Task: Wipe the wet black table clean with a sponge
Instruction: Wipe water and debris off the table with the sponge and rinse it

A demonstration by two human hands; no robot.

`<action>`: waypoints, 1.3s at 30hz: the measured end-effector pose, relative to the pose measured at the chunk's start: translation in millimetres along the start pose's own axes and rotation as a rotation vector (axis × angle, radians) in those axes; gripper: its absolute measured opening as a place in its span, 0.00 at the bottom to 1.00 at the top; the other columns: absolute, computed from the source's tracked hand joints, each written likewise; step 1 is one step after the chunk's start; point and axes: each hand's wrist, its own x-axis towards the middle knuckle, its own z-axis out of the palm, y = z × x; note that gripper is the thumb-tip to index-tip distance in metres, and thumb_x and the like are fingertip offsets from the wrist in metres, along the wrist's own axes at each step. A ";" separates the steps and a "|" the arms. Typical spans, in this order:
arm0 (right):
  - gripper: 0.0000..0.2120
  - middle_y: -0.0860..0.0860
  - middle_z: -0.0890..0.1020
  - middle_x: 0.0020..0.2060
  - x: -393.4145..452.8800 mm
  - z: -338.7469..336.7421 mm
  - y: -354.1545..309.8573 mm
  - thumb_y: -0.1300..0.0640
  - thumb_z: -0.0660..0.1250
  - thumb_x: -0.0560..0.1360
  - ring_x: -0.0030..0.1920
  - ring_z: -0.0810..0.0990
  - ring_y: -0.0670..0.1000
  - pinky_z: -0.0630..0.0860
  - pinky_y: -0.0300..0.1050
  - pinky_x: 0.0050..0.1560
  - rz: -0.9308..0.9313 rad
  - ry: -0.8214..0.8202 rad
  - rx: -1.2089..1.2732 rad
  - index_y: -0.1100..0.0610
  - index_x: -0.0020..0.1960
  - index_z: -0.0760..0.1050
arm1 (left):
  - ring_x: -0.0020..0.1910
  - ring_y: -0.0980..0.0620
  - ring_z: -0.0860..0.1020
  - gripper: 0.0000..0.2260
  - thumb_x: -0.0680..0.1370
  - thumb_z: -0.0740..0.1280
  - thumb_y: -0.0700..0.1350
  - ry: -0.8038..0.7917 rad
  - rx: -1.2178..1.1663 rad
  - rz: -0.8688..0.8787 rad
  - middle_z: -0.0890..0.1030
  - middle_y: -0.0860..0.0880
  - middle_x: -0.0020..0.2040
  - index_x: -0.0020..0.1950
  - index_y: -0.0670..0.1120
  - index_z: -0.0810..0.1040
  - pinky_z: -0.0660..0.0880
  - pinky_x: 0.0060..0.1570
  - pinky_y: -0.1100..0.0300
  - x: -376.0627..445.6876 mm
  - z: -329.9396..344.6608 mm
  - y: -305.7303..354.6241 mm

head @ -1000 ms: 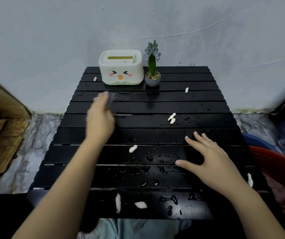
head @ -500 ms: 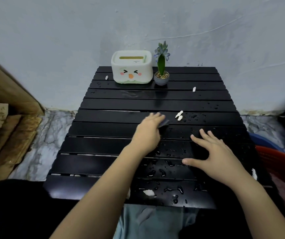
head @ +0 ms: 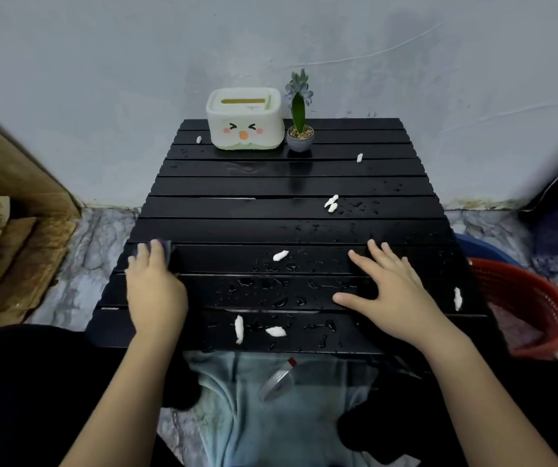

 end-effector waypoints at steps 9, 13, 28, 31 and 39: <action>0.42 0.48 0.48 0.80 3.4 -0.1 -0.3 0.29 0.64 0.70 0.79 0.41 0.48 0.40 0.52 0.77 0.008 -0.001 -0.013 0.43 0.78 0.57 | 0.74 0.40 0.57 0.27 0.75 0.61 0.34 -0.320 -0.001 0.537 0.61 0.42 0.75 0.74 0.42 0.61 0.63 0.70 0.48 -70.0 30.5 160.3; 0.43 0.49 0.49 0.80 -4.4 -1.7 1.0 0.30 0.66 0.69 0.79 0.42 0.47 0.41 0.52 0.78 -0.007 0.010 0.018 0.44 0.78 0.57 | 0.75 0.43 0.62 0.26 0.75 0.58 0.30 -0.514 -0.360 0.549 0.69 0.43 0.73 0.72 0.45 0.70 0.60 0.74 0.51 -48.7 29.9 153.7; 0.51 0.51 0.39 0.79 -37.1 4.5 3.1 0.24 0.61 0.63 0.78 0.34 0.49 0.34 0.52 0.76 -0.026 -0.111 -0.053 0.42 0.80 0.49 | 0.71 0.31 0.64 0.26 0.73 0.55 0.29 0.034 -0.041 0.096 0.68 0.34 0.71 0.72 0.35 0.66 0.59 0.72 0.41 -111.6 -1.6 6.7; 0.53 0.51 0.39 0.79 -37.3 4.6 3.7 0.22 0.58 0.61 0.78 0.34 0.48 0.34 0.52 0.76 -0.023 -0.117 -0.049 0.42 0.80 0.48 | 0.71 0.32 0.65 0.25 0.74 0.56 0.34 -0.019 -0.031 0.162 0.68 0.34 0.71 0.72 0.35 0.67 0.60 0.72 0.41 -123.8 9.9 49.3; 0.55 0.51 0.41 0.80 -34.5 2.1 7.0 0.22 0.60 0.58 0.78 0.36 0.48 0.36 0.52 0.77 -0.019 -0.112 -0.013 0.42 0.79 0.51 | 0.77 0.41 0.55 0.27 0.77 0.60 0.33 -0.266 -0.163 0.430 0.61 0.43 0.77 0.76 0.42 0.60 0.52 0.76 0.51 -101.1 16.7 118.6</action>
